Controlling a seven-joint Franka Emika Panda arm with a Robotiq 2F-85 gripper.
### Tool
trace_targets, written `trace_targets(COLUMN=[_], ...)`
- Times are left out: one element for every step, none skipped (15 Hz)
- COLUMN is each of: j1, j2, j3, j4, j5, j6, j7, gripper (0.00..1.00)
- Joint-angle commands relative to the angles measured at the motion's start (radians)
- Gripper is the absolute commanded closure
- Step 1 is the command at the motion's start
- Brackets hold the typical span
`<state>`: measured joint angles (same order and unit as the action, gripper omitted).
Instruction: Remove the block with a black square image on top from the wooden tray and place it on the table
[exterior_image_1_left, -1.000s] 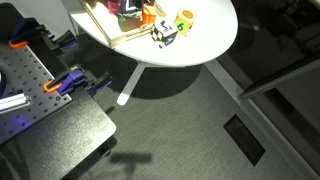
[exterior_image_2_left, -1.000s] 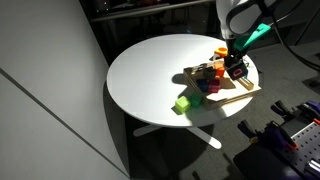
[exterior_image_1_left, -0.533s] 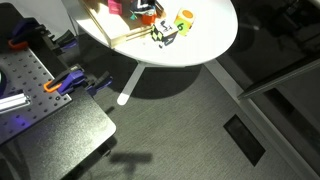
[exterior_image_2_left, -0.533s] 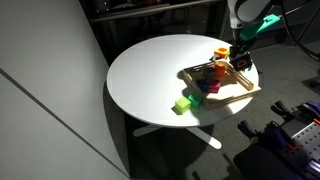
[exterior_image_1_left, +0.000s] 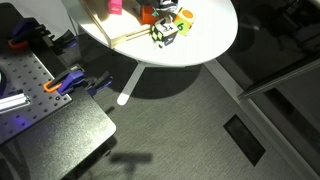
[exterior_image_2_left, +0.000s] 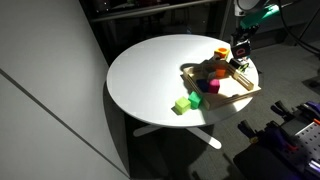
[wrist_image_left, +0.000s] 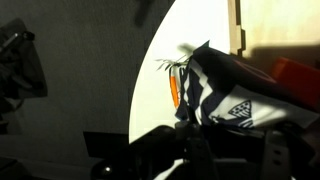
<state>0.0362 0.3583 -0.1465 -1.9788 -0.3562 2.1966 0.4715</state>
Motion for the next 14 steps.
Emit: trace_targets(j1=[-0.010, -0.012, -0.013, -0.013, -0.012, -0.011, -0.010, -0.009, -0.010, -0.011, -0.013, -0.014, -0.018, -0.022], j2=[0.073, 0.092, 0.110, 0.127, 0.143, 0.159, 0.171, 0.179, 0.188, 0.194, 0.197, 0.198, 0.197, 0.195], j3=[-0.011, -0.015, -0.018, -0.023, -0.028, -0.032, -0.035, -0.037, -0.039, -0.039, -0.038, -0.035, -0.027, -0.018], j4=[0.126, 0.154, 0.179, 0.204, 0.224, 0.244, 0.259, 0.268, 0.277, 0.285, 0.287, 0.290, 0.290, 0.288], j5=[0.037, 0.045, 0.051, 0.055, 0.059, 0.061, 0.065, 0.067, 0.072, 0.078, 0.084, 0.091, 0.100, 0.114], j6=[-0.024, -0.026, -0.029, -0.032, -0.035, -0.040, -0.043, -0.044, -0.047, -0.049, -0.053, -0.060, -0.070, -0.081], j7=[0.022, 0.026, 0.027, 0.032, 0.036, 0.039, 0.040, 0.041, 0.042, 0.038, 0.031, 0.021, 0.002, -0.019], gripper=[0.96, 0.97, 0.97, 0.97, 0.97, 0.71, 0.71, 0.64, 0.55, 0.48, 0.40, 0.33, 0.24, 0.18])
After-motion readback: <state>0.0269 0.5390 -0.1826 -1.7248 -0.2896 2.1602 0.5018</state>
